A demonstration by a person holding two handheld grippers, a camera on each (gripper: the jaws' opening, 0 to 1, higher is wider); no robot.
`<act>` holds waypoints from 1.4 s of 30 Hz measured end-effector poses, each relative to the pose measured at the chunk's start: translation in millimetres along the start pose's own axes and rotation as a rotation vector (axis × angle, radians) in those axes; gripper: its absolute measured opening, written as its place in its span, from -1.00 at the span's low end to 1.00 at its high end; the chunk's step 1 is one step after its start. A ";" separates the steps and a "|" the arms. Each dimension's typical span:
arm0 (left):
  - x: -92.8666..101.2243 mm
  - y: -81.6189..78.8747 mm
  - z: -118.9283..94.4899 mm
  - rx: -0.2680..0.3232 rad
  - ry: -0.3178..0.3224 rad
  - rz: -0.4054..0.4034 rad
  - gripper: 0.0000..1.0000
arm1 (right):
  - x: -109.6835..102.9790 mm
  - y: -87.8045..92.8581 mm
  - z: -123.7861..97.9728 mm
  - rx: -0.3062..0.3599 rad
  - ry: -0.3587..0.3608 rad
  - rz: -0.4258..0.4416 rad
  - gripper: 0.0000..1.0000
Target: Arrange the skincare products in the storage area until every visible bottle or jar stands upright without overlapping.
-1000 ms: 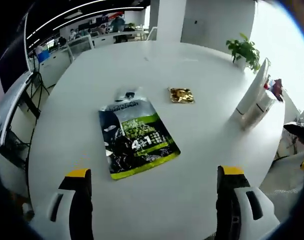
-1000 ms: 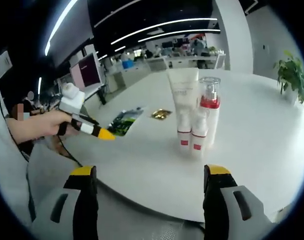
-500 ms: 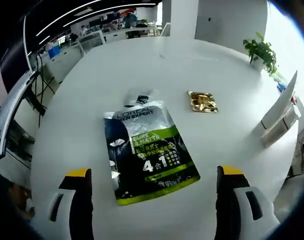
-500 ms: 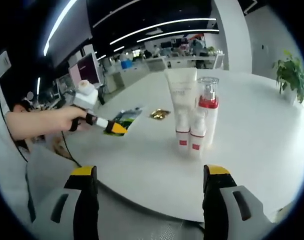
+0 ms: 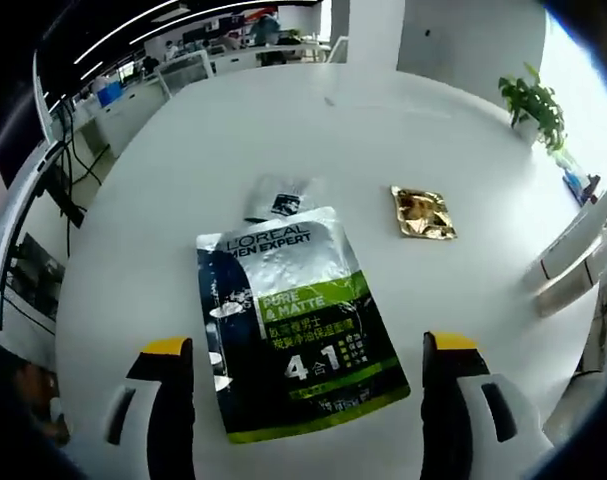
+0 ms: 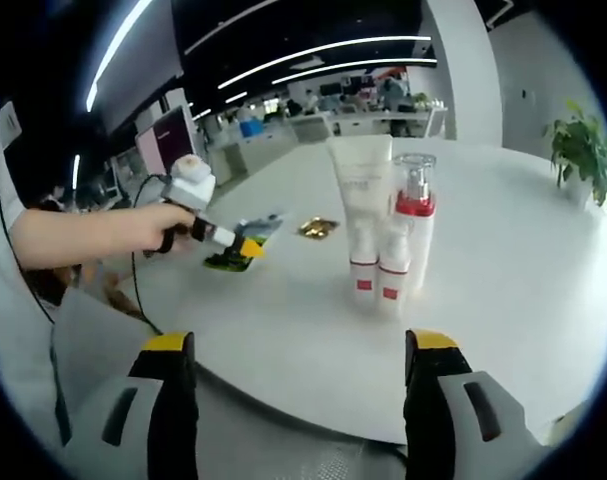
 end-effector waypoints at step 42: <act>-19.2 8.4 -12.0 0.088 0.052 -0.007 -0.99 | -4.1 -1.8 -0.2 0.004 -0.014 -0.038 0.63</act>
Point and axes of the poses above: the point that each gripper's makers call its tool centre point, and the gripper's own axes: z roughly forward along the fingers, x roughly to its right, y roughly out of its underside, the point moved 1 cm from there along -z, roughly backward along the fingers, and after that the axes turned 11 degrees about x, right-handed, at the moved point
